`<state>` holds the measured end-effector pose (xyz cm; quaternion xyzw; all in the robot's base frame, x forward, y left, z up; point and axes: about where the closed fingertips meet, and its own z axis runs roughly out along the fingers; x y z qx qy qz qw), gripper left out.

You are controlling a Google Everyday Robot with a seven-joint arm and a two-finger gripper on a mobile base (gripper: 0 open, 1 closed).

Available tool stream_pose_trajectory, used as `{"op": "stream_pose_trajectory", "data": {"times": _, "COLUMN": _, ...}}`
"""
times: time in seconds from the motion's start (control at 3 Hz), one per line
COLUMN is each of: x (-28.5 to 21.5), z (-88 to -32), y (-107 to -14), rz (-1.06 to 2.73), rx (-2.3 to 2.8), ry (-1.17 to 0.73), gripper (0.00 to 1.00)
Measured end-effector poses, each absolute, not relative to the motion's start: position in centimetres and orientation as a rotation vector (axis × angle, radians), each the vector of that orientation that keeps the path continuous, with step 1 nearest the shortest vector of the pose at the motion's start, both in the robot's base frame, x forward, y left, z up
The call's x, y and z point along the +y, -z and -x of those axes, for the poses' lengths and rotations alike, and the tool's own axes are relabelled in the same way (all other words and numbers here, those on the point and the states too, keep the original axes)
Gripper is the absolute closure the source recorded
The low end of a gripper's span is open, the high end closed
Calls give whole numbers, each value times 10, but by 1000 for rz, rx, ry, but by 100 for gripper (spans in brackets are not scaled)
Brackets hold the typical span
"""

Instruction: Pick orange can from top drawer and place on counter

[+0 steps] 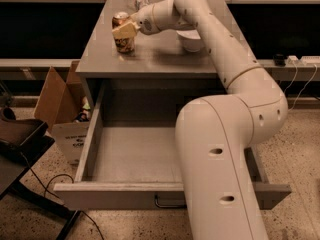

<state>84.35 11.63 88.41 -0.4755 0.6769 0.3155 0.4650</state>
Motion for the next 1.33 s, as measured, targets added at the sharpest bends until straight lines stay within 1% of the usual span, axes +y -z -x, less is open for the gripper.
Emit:
{"op": "stream_pose_trajectory", "data": {"times": 0.67, "x": 118, "z": -843, "y": -882, "rz": 1171, "rx": 1665, "ry": -779, "gripper": 13}}
{"op": "stream_pose_trajectory", "data": {"times": 1.0, "x": 118, "z": -840, "y": -887, "rz": 1184, "rx": 1655, "ry": -779, "gripper": 0}}
{"op": "stream_pose_trajectory", "data": {"times": 1.33, "x": 109, "z": -826, "y": -910, "rz": 1229, "rx": 1650, "ry": -747, "gripper": 0}}
